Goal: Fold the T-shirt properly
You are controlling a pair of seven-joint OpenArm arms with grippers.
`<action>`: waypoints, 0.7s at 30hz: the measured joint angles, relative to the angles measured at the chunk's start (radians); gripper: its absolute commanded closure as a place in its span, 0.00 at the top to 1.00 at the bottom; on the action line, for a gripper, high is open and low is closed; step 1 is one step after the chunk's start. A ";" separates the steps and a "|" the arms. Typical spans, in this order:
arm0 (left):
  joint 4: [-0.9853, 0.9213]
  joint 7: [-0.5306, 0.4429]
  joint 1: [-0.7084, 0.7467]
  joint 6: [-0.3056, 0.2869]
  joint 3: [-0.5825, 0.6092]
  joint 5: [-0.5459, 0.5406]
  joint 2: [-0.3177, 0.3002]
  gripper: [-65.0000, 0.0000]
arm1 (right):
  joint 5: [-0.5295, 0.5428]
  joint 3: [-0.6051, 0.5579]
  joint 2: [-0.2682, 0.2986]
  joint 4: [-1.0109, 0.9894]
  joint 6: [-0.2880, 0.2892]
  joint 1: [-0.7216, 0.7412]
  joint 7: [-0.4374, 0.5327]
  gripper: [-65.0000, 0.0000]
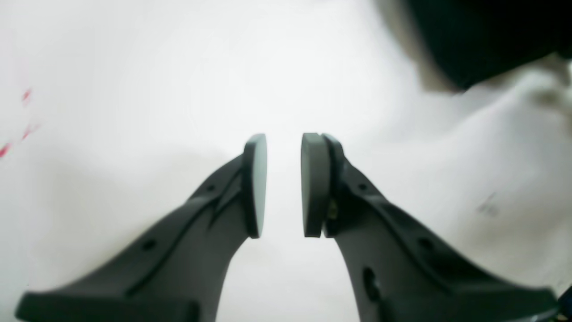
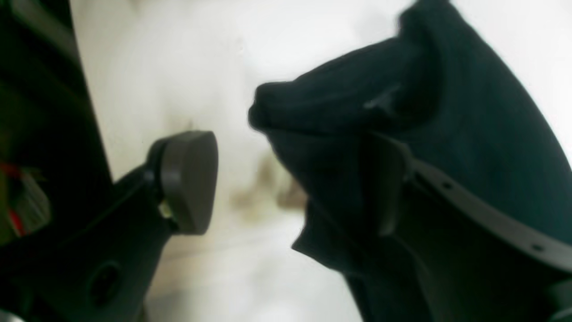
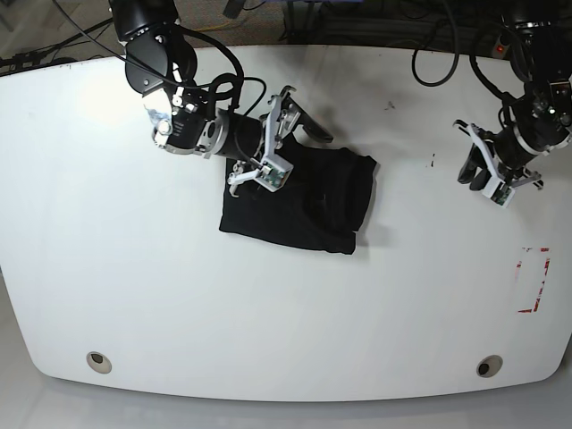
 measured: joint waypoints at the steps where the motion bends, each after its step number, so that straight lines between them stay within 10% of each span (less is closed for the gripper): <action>1: 0.000 0.000 0.013 0.001 -0.027 0.003 -0.002 0.19 | -0.039 -0.024 -0.002 0.000 0.000 0.009 0.002 0.73; 10: -0.019 0.001 0.051 0.001 -0.073 0.006 0.005 0.19 | -0.486 -0.197 -0.138 -0.055 0.010 0.085 0.030 0.70; 17: -0.041 0.001 0.066 0.001 -0.073 0.003 0.015 0.19 | -0.675 -0.222 -0.193 -0.212 0.010 0.101 0.168 0.06; 21: -0.042 -0.002 0.064 0.001 -0.076 0.003 0.023 0.19 | -0.696 -0.222 -0.200 -0.245 0.010 0.100 0.192 0.05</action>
